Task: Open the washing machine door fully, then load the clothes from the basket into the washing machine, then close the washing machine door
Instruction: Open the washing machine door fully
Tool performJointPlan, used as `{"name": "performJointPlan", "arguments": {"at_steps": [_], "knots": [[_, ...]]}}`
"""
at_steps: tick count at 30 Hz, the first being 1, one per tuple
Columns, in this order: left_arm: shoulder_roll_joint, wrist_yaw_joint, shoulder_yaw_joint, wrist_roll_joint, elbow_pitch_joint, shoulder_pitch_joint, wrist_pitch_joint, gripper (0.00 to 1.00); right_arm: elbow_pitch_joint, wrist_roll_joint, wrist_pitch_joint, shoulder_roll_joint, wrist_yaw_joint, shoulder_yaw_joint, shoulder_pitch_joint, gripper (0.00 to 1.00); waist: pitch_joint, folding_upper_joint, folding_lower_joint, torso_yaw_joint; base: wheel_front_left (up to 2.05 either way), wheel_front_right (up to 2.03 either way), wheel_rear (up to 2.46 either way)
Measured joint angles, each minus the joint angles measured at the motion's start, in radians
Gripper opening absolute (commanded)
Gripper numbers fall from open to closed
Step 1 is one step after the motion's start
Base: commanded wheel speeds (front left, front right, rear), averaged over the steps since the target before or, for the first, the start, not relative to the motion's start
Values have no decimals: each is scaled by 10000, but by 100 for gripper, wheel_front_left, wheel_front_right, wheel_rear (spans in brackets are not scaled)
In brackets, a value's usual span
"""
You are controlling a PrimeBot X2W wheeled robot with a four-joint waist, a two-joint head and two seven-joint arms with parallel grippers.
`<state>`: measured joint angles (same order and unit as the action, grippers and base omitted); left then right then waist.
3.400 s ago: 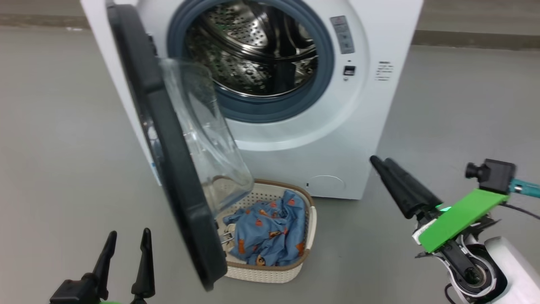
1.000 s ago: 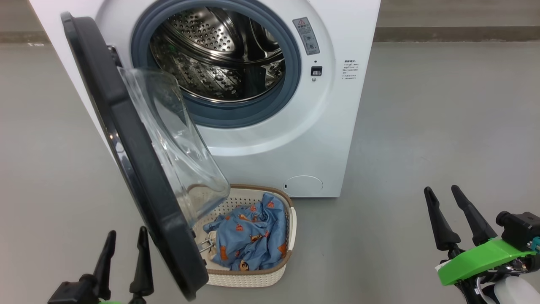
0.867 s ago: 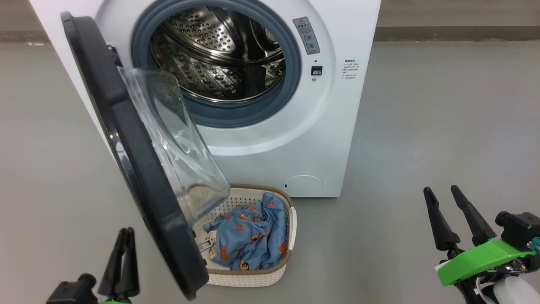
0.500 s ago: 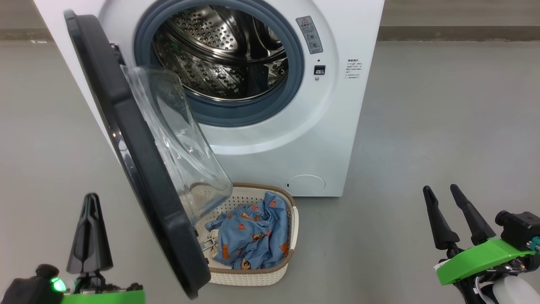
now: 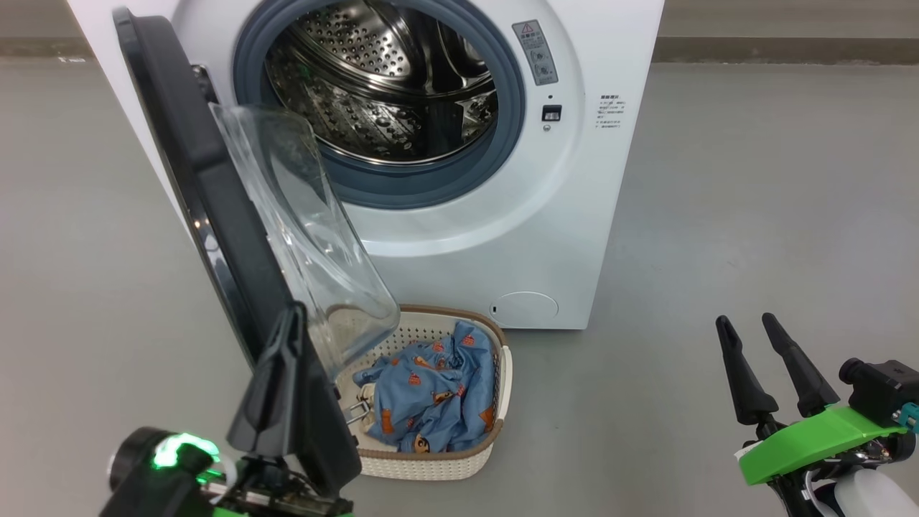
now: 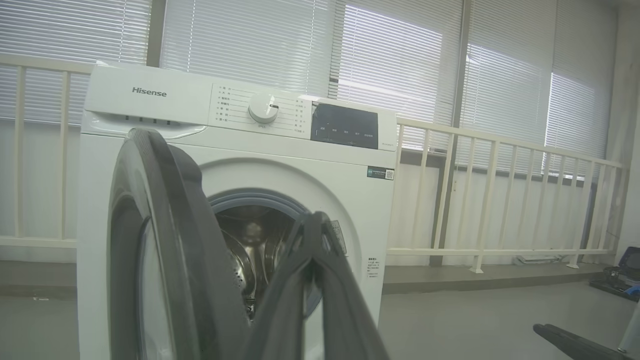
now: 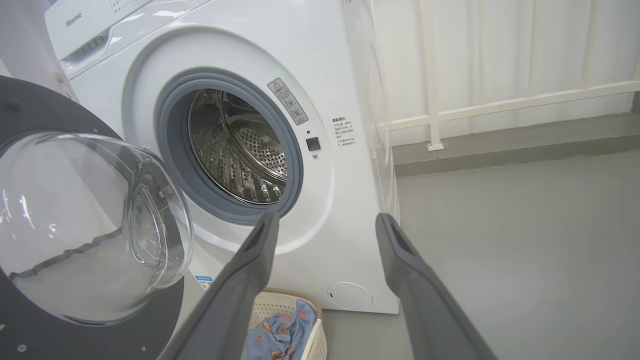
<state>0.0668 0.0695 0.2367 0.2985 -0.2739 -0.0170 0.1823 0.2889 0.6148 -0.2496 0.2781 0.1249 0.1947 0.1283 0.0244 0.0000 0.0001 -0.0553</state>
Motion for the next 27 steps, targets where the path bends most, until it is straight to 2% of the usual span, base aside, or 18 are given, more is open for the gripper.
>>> {"name": "performJointPlan", "arguments": {"at_steps": [4,13,20,27], "knots": [[-4,0,332,174,267,8,-339,0,0,0,0,-31,0,31,3,100,-23,0,0,43,0,0,0],[-59,-77,685,920,2165,250,-771,0,40,12,0,-58,0,128,20,100,-96,0,0,283,0,0,0],[-105,-88,704,1250,3488,210,-663,0,96,13,0,-58,0,209,40,100,-115,0,0,353,0,0,0],[-174,-142,523,1450,4059,84,-307,0,132,29,0,-56,0,222,41,100,-85,0,0,273,0,0,0]]}}
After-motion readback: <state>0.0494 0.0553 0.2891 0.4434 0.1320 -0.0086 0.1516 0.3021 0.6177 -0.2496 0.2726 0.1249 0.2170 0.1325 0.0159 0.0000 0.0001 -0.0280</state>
